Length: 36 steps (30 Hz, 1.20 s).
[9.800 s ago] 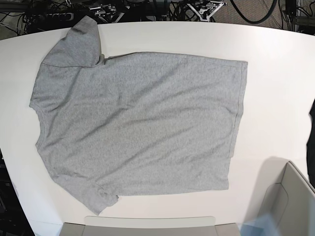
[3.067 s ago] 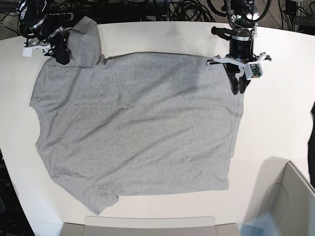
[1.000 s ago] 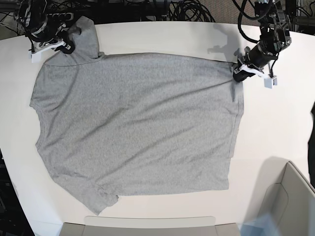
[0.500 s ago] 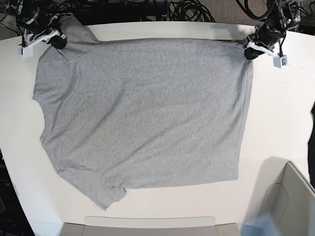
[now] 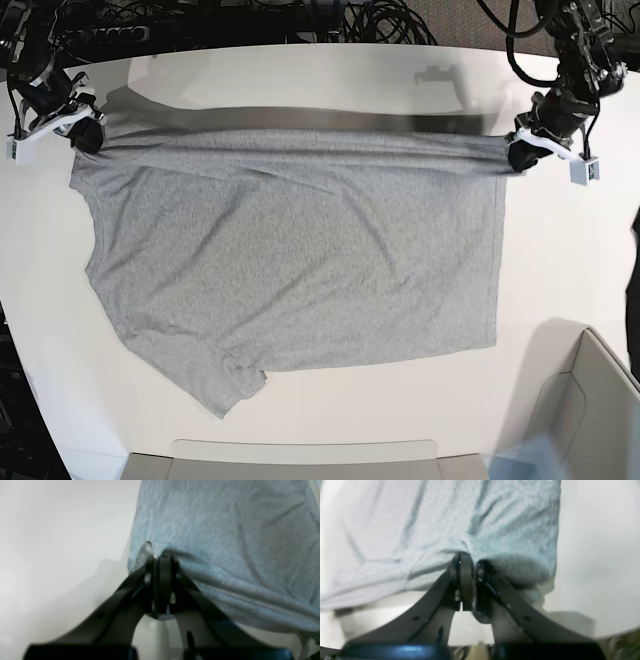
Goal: Fold the T-shirt properly
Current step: 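Lift the shoulder edge and fold it over toward the hem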
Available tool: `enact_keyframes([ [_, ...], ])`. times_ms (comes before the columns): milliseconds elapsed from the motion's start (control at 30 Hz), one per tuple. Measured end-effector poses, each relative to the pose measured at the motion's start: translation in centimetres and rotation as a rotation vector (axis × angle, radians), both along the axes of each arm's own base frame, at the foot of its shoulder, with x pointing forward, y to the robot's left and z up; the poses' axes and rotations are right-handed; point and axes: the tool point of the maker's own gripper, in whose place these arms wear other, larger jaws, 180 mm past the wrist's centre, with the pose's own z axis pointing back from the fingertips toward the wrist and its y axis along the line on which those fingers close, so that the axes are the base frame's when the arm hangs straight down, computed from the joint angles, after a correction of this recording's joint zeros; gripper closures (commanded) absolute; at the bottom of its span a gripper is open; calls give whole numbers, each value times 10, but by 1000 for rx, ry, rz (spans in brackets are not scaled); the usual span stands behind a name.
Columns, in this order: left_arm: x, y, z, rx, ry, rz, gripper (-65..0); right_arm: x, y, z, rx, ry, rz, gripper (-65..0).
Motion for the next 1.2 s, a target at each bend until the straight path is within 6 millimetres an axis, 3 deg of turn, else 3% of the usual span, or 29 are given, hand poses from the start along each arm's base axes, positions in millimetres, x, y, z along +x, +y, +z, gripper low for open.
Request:
enact_keyframes([
  [167,12,7,-10,-39,27,62,0,18,21,-7,-45,0,74,0],
  [367,36,8,-7,-83,4,109,0,50,33,-7,-128,-27,133,0],
  [600,65,-1,-28,-28,58,72,0,76,39,-36,-138,36,160,0],
  [867,92,1,-10,-2,0,68,0,98,27,-29,-149,14,142,0],
  [1100,105,4,-34,-72,62,103,0,123,12,-28,-148,18,120,0],
  [1200,111,4,-32,-81,55,106,0,135,14,-31,-161,9,143,0],
])
